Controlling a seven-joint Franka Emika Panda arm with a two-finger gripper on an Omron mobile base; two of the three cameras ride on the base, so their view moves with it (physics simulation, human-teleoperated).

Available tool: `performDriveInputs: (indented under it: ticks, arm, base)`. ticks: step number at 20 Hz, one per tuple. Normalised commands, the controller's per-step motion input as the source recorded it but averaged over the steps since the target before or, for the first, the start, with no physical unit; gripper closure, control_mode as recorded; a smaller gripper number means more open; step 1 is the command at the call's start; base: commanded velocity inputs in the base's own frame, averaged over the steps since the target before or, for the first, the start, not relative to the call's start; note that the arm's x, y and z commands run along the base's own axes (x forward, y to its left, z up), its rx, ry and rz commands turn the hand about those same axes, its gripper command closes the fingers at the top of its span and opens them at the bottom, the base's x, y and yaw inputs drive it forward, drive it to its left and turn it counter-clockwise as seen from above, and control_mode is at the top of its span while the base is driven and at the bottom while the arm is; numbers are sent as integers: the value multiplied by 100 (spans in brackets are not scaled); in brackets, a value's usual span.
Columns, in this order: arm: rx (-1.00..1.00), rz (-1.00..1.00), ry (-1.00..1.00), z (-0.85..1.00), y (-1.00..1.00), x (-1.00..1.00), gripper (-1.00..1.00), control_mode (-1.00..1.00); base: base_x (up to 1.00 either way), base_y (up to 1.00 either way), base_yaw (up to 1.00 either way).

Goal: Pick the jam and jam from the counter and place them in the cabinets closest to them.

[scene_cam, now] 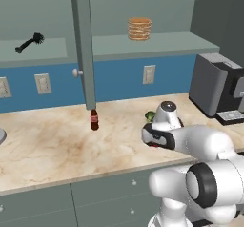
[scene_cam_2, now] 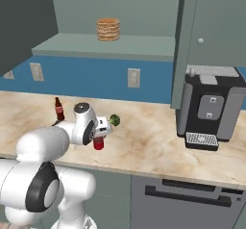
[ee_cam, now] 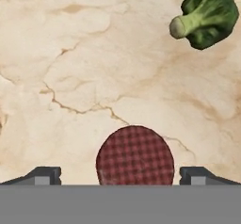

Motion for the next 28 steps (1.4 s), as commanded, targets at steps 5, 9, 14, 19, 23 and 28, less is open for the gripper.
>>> performDriveInputs:
  ticks: [5,9,14,19,23,28]
  arm:
    - [0,0,5,-34,0,18,-100,-100]
    - [0,0,3,-29,0,18,-100,-100]
    - [0,0,0,-8,0,10,100,-100]
    - [0,-1,0,0,0,0,100,-100]
    - [0,-11,3,18,2,0,100,-100]
    - [0,-13,7,47,5,-1,100,-100]
  base:
    - [0,0,0]
    - [0,0,0]
    - [0,0,0]
    - [0,0,0]
    - [0,0,0]
    - [0,0,0]
